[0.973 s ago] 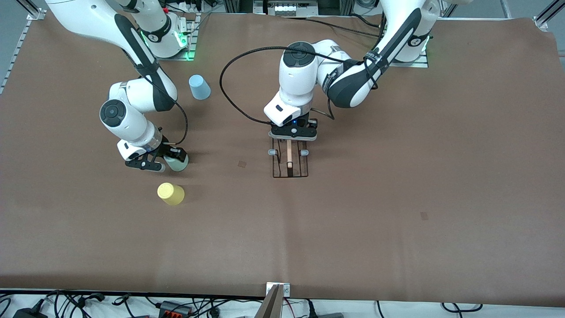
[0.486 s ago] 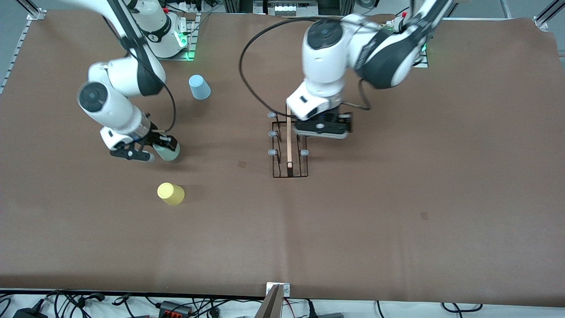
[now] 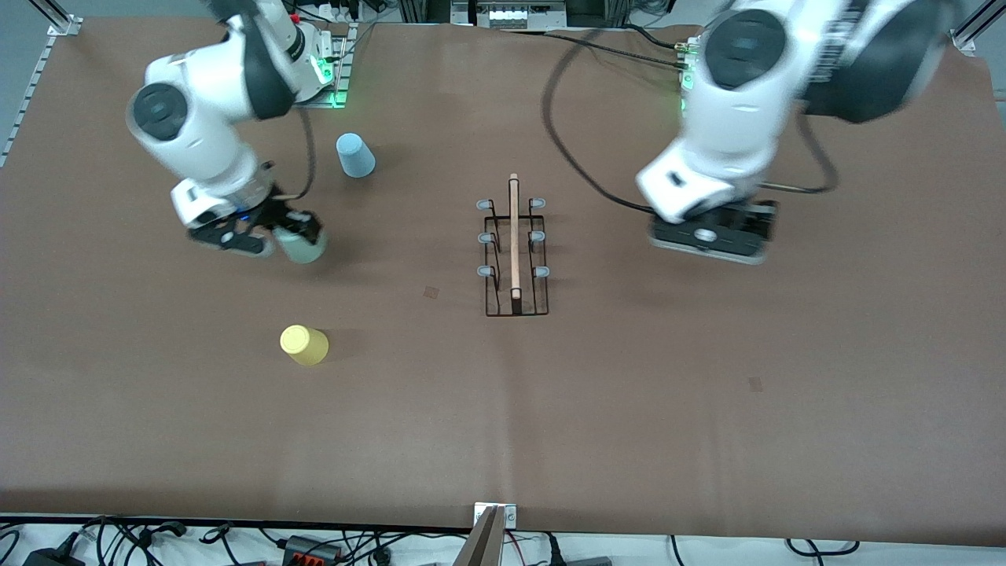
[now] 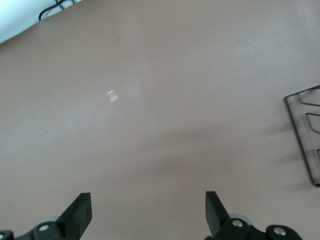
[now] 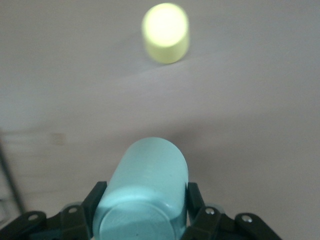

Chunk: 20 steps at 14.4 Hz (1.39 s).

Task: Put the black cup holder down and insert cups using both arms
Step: 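Insert the teal cup onto a holder peg while the left gripper withdraws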

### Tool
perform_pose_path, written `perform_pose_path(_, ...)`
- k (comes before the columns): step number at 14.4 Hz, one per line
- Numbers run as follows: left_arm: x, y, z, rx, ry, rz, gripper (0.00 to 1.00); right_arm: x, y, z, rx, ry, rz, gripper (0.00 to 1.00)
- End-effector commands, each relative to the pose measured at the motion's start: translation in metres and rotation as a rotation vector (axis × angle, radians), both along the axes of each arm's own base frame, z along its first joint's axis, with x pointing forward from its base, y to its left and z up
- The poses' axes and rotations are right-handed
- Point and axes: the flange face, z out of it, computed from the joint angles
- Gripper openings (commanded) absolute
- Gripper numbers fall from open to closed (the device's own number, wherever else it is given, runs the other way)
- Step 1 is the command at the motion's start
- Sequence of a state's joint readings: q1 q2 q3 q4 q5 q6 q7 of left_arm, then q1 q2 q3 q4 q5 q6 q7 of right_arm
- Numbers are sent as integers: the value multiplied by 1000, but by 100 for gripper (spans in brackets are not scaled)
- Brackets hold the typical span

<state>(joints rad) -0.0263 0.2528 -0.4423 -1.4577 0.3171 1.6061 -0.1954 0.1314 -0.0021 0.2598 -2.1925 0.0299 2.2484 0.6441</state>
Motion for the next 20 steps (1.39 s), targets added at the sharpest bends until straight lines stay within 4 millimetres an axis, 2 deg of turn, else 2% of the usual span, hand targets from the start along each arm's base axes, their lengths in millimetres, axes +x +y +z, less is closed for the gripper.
perform_pose_path(1, -1, 62, 30, -109, 60, 46, 100, -29, 89, 28, 43, -16, -107, 12)
perform_pose_path(4, -21, 125, 43, -148, 73, 135, 100, -40, 157, 36, 104, -6, -213, 13)
perform_pose_path(5, -29, 140, 38, -174, 90, 135, 100, -47, 179, 32, 118, 15, -244, 13)
perform_pose_path(7, -41, 166, 40, -199, 85, 91, 100, -58, 207, 19, 138, 32, -254, 13)
perform_pose_path(9, -41, 188, 41, -206, 34, 106, 100, -66, 227, 0, 156, 37, -234, 13)
perform_pose_path(12, -71, 185, 45, -208, 29, 126, 100, -68, 239, -16, 181, 33, -244, 13)
perform_pose_path(14, -66, 190, 38, -215, 31, 153, 100, -71, 241, -17, 180, 34, -238, 13)
perform_pose_path(15, -62, 205, 38, -213, 16, 175, 100, -73, 244, -22, 179, 40, -233, 14)
perform_pose_path(20, -54, 210, 56, -241, 35, 255, 100, -83, 251, -46, 152, 71, -213, 20)
